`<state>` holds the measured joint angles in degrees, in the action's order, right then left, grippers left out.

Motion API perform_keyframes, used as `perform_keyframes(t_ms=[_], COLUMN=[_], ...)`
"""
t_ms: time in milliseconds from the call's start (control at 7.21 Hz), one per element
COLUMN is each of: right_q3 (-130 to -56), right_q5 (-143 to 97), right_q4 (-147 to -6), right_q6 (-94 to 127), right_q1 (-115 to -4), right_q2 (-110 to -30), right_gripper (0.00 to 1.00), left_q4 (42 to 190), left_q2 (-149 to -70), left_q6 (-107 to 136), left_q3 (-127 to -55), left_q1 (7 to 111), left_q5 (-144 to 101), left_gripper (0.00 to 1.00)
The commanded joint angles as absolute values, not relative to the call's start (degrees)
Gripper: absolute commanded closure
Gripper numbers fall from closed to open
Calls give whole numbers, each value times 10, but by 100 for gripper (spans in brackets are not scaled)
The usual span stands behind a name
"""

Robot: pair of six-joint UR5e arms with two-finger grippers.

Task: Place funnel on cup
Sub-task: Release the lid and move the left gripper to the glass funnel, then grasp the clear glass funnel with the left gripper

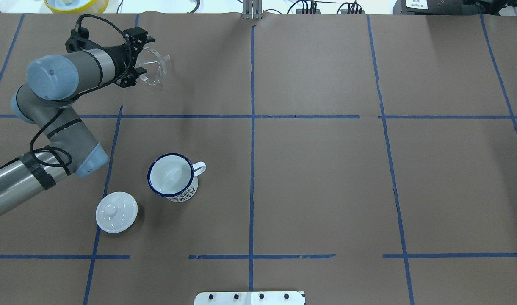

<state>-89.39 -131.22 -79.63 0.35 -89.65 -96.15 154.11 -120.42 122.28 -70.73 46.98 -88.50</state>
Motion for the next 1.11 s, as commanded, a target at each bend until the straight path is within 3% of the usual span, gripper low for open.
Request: perform_keyframes(t_ms=[0, 139, 277, 416, 693, 971], right_q3=[-894, -895, -894, -894, -894, -894], right_q5=[-1312, -1312, -1312, -1312, -1312, -1312], right_q4=[-796, -796, -796, -796, -796, -796], right_q6=[4, 4, 4, 4, 4, 4], right_q1=[-896, -896, -896, -896, -896, -896], right_q2=[-962, -962, -962, -962, -962, -962], right_gripper=[0, 0, 0, 0, 0, 0], left_q4=[1584, 1584, 1584, 1585, 1596, 1597], left_q2=[-1249, -1251, -1251, -1251, -1251, -1251], left_q6=[1221, 1219, 1219, 1219, 1220, 1217], left_q3=[-613, -604, -601, -600, -600, -601], left_q1=[469, 470, 474, 477, 490, 491], left_q5=[-874, -874, -874, -874, -874, -876], left_gripper=[1, 2, 11, 30, 100, 100])
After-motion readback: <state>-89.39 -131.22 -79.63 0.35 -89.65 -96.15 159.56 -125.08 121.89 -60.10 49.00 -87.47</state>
